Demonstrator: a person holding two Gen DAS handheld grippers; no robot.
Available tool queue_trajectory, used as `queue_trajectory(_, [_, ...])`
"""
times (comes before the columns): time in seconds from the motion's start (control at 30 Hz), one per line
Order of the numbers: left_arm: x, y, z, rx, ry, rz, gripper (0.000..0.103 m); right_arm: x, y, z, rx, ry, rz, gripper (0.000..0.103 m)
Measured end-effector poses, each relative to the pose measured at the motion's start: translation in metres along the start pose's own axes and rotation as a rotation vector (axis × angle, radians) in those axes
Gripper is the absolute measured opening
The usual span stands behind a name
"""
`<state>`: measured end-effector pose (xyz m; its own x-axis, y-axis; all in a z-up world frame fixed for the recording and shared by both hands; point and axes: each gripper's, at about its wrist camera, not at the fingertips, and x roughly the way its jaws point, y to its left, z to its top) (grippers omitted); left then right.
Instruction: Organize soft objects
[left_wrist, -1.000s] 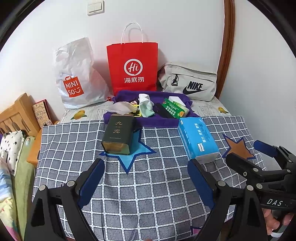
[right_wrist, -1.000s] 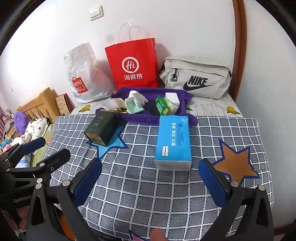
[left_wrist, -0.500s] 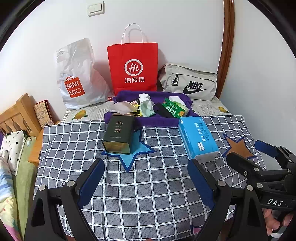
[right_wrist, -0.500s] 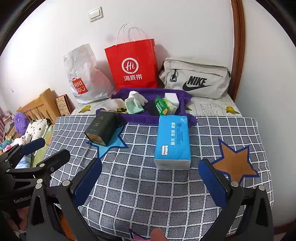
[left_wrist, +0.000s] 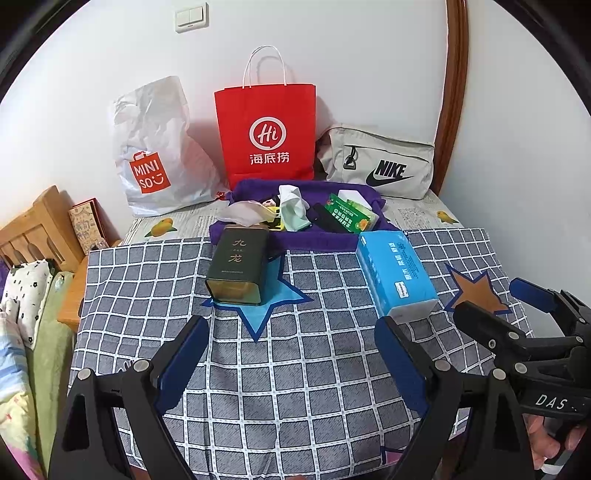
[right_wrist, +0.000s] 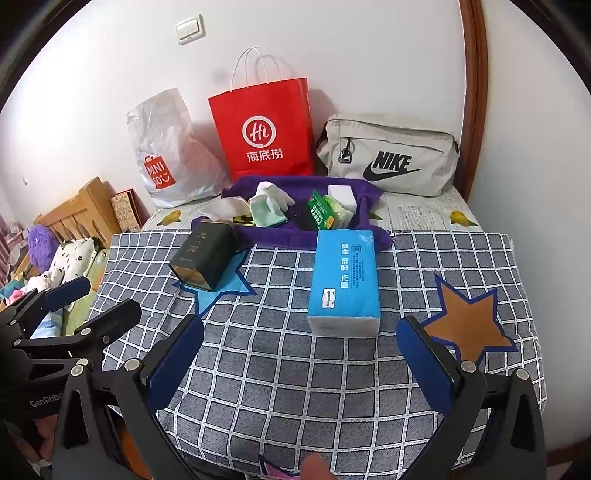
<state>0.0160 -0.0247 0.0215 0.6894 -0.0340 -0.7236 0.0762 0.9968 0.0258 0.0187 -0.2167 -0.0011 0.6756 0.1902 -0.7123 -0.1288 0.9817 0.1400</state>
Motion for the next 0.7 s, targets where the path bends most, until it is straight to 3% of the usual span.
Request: queue_trajectory(0.7, [-0.0001, -0.0004, -0.0008, 0.004, 0.007, 0.006, 0.091, -0.0009, -0.0006, -0.0009, 0.000, -0.002, -0.003, 0.103])
